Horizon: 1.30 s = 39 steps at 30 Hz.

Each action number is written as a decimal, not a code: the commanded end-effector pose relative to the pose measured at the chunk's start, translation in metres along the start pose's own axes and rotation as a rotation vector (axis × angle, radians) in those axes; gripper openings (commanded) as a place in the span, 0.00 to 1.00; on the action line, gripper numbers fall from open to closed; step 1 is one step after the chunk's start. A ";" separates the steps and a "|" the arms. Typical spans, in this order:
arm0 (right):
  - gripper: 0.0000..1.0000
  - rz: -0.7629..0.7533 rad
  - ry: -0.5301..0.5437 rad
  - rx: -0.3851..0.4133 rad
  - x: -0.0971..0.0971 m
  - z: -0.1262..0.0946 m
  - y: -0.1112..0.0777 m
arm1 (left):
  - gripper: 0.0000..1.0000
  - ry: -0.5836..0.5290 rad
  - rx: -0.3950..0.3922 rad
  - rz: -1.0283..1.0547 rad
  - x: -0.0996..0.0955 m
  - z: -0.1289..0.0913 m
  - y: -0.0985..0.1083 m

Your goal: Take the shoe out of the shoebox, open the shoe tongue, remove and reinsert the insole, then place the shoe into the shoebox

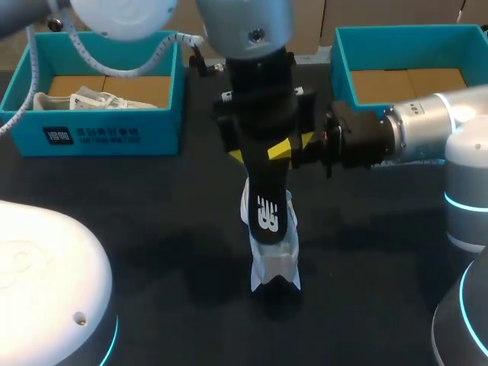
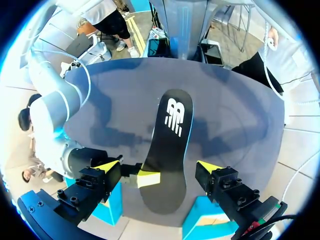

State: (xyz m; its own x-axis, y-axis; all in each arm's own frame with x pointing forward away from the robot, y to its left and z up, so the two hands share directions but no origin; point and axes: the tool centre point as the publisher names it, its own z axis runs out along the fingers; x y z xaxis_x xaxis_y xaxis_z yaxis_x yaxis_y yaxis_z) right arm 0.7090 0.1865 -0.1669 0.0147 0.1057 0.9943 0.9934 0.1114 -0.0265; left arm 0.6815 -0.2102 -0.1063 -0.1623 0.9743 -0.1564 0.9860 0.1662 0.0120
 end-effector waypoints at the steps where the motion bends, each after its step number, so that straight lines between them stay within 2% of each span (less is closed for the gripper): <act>1: 0.00 0.003 0.002 -0.004 -0.002 0.002 -0.001 | 1.00 -0.009 0.005 -0.004 0.003 0.004 0.002; 14: 0.00 0.006 -0.005 -0.010 -0.003 -0.004 -0.001 | 1.00 -0.065 0.009 -0.009 0.009 0.009 0.006; 18: 0.00 0.006 -0.007 -0.012 -0.004 -0.006 -0.001 | 1.00 -0.158 0.010 -0.042 0.018 0.009 0.010; 29: 0.00 0.025 -0.008 0.000 -0.006 -0.009 0.000 | 1.00 -0.516 -0.068 0.020 0.031 -0.001 0.009; 32: 0.00 0.021 -0.011 -0.002 -0.004 -0.012 0.001 | 1.00 -0.598 -0.054 0.005 0.037 -0.002 0.012; 39: 0.00 0.022 -0.017 -0.014 -0.001 -0.020 -0.001 | 1.00 -0.716 -0.020 -0.031 0.048 0.001 0.016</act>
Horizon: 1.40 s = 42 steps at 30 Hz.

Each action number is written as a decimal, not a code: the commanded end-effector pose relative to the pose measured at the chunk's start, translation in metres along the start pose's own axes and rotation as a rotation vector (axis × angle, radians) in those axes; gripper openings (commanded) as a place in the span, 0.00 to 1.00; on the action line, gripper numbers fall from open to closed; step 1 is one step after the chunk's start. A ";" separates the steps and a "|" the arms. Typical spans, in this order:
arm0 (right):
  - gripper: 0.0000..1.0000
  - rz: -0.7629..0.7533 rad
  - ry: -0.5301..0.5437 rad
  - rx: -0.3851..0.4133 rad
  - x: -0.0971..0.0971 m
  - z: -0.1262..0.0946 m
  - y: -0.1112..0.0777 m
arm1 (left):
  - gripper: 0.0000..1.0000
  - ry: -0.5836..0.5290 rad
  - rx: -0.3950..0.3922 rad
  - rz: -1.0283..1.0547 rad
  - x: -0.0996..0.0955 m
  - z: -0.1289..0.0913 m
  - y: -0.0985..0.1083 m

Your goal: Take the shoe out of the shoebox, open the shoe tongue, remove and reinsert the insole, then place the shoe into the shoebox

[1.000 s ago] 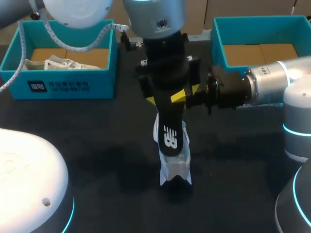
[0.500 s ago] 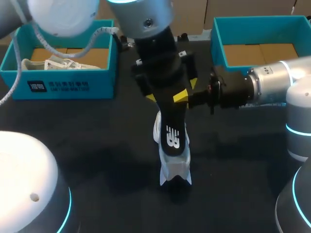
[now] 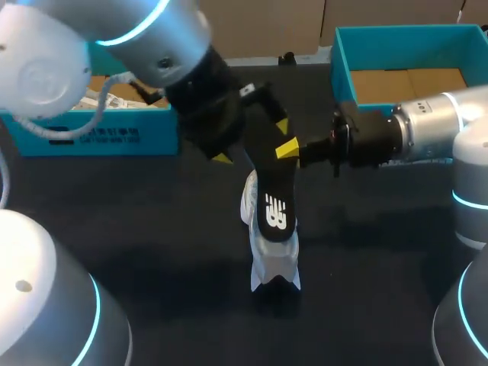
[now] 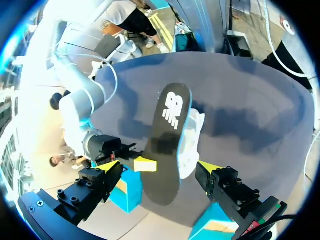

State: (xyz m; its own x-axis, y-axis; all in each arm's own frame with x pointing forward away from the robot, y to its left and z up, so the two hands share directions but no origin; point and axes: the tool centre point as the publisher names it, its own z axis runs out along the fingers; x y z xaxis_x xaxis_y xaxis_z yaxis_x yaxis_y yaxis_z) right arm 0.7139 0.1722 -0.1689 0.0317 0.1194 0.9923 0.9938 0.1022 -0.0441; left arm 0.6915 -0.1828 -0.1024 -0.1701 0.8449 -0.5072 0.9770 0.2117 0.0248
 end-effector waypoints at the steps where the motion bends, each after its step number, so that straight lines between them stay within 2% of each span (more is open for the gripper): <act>1: 0.00 0.007 -0.006 -0.011 0.002 -0.007 -0.005 | 1.00 -0.351 0.012 -0.001 0.026 0.000 0.003; 9: 0.00 0.010 -0.018 -0.029 0.004 -0.019 -0.007 | 1.00 -0.514 0.027 -0.019 0.038 0.001 0.003; 17: 0.00 0.012 -0.020 -0.032 0.004 -0.022 -0.007 | 1.00 -0.624 0.042 -0.037 0.047 0.007 -0.001; 24: 0.00 0.014 -0.012 -0.030 0.004 -0.020 -0.011 | 1.00 -0.642 0.027 -0.006 0.050 0.009 -0.003; 25: 0.00 0.016 -0.012 -0.030 0.004 -0.021 -0.012 | 1.00 -0.643 0.046 0.005 0.050 0.010 -0.003; 32: 0.00 0.025 -0.001 -0.049 0.002 -0.024 -0.021 | 1.00 -0.643 0.046 0.005 0.050 0.010 -0.003; 42: 0.00 0.015 0.006 -0.057 0.008 -0.041 -0.034 | 1.00 -0.643 0.046 0.005 0.050 0.010 -0.003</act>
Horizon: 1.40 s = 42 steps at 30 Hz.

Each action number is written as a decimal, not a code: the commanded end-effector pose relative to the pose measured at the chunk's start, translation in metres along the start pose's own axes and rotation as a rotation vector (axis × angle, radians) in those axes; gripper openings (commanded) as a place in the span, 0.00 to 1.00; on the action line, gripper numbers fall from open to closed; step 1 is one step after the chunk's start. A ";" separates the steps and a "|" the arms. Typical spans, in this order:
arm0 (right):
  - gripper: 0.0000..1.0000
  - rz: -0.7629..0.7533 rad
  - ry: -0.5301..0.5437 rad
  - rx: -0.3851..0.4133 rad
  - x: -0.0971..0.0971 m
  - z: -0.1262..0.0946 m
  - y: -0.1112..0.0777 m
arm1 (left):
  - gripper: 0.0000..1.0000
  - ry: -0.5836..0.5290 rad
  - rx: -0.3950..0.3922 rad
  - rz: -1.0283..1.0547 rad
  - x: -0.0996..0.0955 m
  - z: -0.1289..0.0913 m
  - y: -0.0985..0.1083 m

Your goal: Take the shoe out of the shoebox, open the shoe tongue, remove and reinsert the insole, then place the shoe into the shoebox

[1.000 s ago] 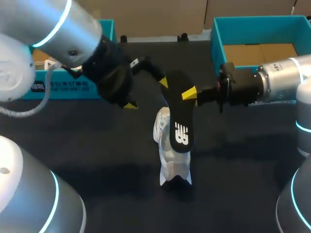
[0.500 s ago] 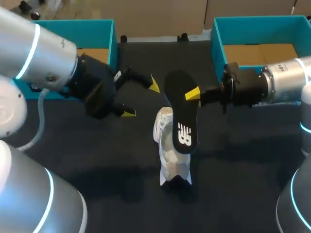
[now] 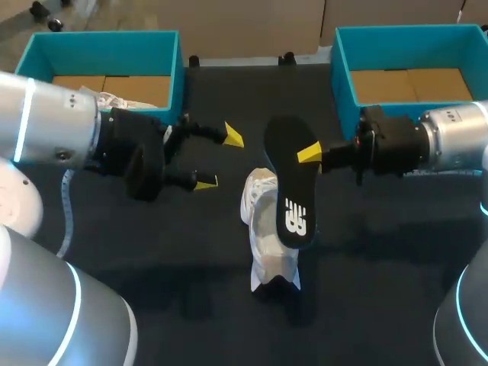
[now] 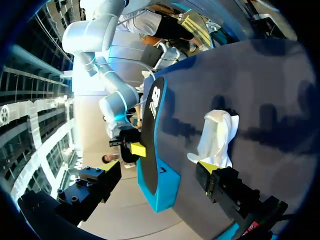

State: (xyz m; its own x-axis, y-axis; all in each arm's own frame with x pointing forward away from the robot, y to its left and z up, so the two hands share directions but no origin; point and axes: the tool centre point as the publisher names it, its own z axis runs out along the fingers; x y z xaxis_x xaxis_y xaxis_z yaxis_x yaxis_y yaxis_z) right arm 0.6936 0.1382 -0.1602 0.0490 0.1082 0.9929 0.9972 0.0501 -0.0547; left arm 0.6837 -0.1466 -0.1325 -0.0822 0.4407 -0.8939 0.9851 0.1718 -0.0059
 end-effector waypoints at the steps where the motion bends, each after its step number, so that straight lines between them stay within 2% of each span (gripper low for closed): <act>1: 0.00 -0.003 -0.007 -0.007 0.004 -0.010 -0.010 | 1.00 -0.069 -0.005 0.003 0.004 0.001 -0.003; 7: 0.00 -0.004 -0.005 -0.001 0.005 -0.010 -0.011 | 1.00 -0.093 0.022 0.031 0.004 0.003 -0.003; 19: 0.00 -0.031 0.050 0.031 0.009 0.003 -0.011 | 1.00 -0.277 0.023 0.047 0.006 0.009 -0.002; 32: 0.00 -0.024 0.067 0.027 0.012 0.014 -0.015 | 1.00 -0.284 0.020 0.061 0.005 0.021 0.011; 42: 0.00 -0.026 0.077 0.052 0.019 0.033 -0.020 | 1.00 -0.309 0.019 0.067 0.003 0.034 0.022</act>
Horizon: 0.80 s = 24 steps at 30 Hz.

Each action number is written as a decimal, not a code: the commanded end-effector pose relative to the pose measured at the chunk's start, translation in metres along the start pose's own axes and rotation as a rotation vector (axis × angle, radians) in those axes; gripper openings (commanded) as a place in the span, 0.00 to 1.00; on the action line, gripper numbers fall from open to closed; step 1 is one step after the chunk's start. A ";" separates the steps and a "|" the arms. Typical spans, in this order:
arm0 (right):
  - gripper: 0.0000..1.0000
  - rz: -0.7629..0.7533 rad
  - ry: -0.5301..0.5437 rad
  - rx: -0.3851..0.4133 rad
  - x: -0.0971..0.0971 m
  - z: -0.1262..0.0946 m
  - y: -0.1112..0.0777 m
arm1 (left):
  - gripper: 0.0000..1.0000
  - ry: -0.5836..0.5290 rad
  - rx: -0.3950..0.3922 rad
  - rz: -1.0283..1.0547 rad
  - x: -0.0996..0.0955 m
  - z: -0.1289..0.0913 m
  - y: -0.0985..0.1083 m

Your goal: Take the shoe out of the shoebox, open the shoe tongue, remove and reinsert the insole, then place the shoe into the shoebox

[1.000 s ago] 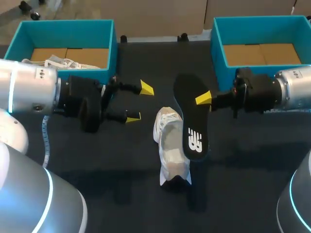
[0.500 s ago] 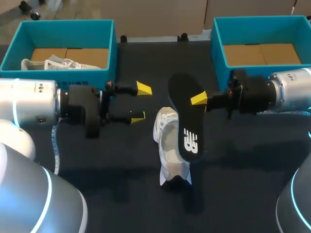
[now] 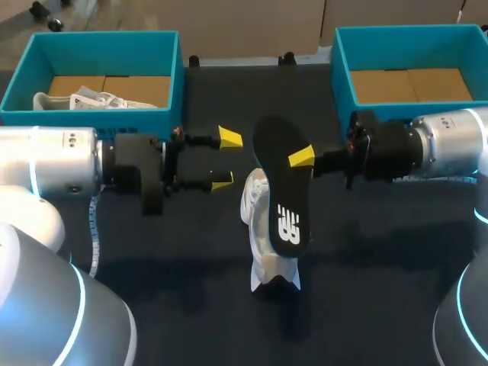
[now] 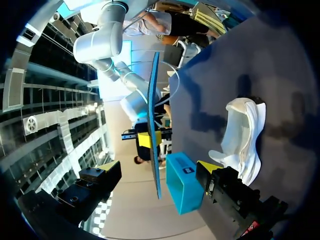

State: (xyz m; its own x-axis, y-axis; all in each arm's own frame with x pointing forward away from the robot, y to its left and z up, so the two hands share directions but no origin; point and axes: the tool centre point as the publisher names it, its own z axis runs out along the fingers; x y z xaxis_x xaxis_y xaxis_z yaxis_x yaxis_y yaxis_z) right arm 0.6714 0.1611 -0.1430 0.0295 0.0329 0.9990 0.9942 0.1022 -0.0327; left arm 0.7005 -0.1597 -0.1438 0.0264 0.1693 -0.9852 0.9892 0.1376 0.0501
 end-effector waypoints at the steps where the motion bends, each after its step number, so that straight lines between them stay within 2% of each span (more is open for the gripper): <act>1: 0.00 -0.002 0.006 0.003 -0.001 0.013 0.002 | 1.00 -0.011 0.001 0.007 0.006 0.015 0.008; 17: 0.00 -0.017 0.028 -0.003 -0.008 0.031 0.001 | 1.00 -0.060 -0.028 -0.008 0.002 0.038 0.013; 20: 0.00 -0.022 0.024 -0.013 -0.009 0.032 0.001 | 0.87 -0.061 -0.018 -0.011 0.002 0.042 0.012; 22: 0.00 -0.025 0.025 -0.019 -0.009 0.032 0.001 | 0.71 -0.060 -0.009 -0.012 0.003 0.046 0.010; 23: 0.00 -0.028 0.025 -0.021 -0.009 0.033 0.001 | 0.60 -0.060 -0.007 -0.012 0.003 0.047 0.010; 24: 0.00 -0.029 0.024 -0.022 -0.009 0.033 0.001 | 0.59 -0.061 -0.006 -0.012 0.003 0.047 0.009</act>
State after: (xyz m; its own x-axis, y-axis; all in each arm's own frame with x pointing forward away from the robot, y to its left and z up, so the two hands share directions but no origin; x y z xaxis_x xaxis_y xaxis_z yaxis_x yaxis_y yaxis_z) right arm 0.6713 0.1900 -0.1521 0.0037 0.0060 1.0000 0.9962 0.0874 -0.0042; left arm 0.7114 -0.1963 -0.1522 0.0220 0.1086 -0.9938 0.9886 0.1458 0.0378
